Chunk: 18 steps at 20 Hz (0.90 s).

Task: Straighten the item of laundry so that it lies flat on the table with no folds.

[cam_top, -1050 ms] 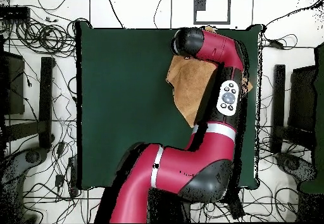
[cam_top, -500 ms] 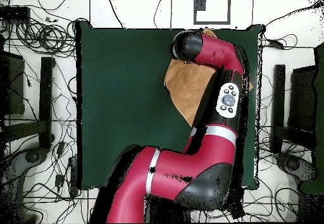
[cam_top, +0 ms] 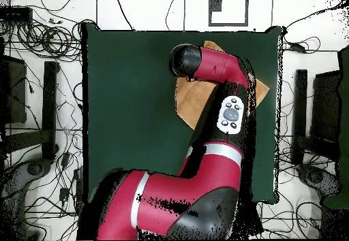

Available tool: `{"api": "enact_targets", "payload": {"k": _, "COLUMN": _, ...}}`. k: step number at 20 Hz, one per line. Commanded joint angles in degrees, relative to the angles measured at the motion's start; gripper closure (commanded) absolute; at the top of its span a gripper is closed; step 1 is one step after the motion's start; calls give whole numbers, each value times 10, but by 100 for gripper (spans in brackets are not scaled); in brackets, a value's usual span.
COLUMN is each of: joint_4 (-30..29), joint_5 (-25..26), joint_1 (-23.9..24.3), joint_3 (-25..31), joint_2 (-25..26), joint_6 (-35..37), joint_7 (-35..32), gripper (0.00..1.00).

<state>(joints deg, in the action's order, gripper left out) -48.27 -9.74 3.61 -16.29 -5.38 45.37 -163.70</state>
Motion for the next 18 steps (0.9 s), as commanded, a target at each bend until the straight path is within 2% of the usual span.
{"api": "enact_targets", "payload": {"k": 1, "joint_4": -104, "joint_5": 10, "joint_1": -49, "joint_3": 12, "joint_2": 5, "joint_6": 0, "joint_7": -80, "gripper": 100}}
{"api": "enact_targets", "payload": {"k": 5, "joint_4": -117, "joint_5": 1, "joint_1": -34, "joint_3": 31, "joint_2": 2, "joint_6": -19, "joint_7": -57, "gripper": 100}}
{"api": "enact_targets", "payload": {"k": 18, "joint_4": -92, "joint_5": -12, "joint_1": -46, "joint_3": 33, "joint_2": 21, "joint_6": -24, "joint_7": -84, "gripper": 100}}
